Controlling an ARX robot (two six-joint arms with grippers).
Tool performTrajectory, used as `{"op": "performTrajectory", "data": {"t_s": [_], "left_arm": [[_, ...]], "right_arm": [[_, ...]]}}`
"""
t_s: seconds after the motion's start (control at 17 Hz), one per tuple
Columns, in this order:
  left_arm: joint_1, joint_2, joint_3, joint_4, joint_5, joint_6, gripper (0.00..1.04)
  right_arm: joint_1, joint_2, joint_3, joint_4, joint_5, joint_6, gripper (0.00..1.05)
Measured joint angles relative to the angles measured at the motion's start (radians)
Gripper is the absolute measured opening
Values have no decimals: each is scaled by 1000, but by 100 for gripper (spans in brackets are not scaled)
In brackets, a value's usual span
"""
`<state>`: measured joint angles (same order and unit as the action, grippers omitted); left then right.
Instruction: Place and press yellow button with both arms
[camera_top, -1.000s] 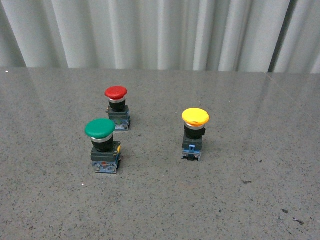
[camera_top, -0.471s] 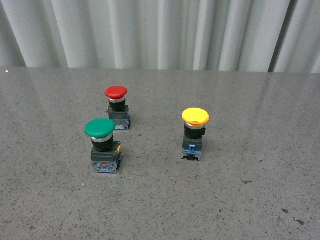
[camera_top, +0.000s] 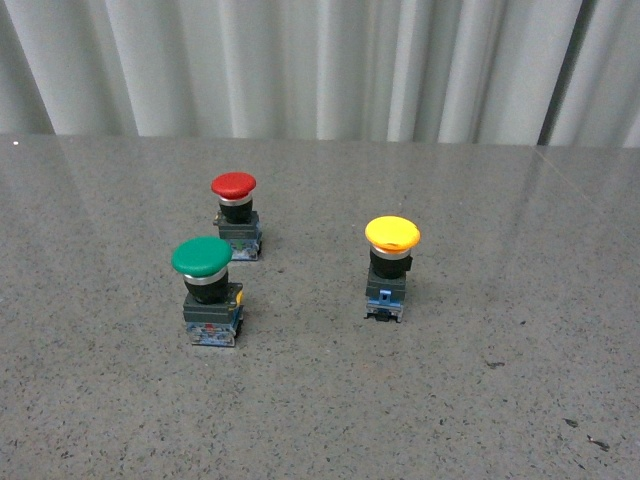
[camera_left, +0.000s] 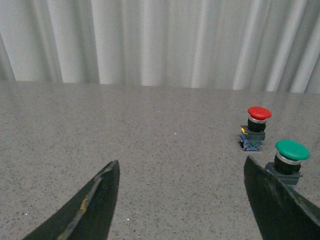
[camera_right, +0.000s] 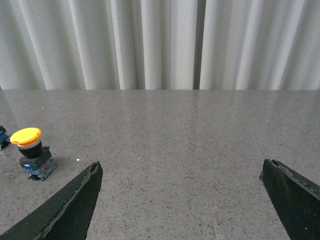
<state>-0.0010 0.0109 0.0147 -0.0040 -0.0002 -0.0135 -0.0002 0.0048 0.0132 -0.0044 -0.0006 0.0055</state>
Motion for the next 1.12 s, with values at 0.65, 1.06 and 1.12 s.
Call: {"op": "performTrajectory", "data": {"t_s": [0.65, 1.06, 1.12], "left_arm": [[0, 0, 0, 0, 0, 3, 98], [0, 0, 0, 0, 0, 3, 98], [0, 0, 0, 0, 0, 3, 98]], "right_arm": [[266, 985, 461, 519, -253, 160, 98], [408, 1494, 750, 508, -171, 146, 89], [414, 1521, 752, 498, -171, 146, 78]]}}
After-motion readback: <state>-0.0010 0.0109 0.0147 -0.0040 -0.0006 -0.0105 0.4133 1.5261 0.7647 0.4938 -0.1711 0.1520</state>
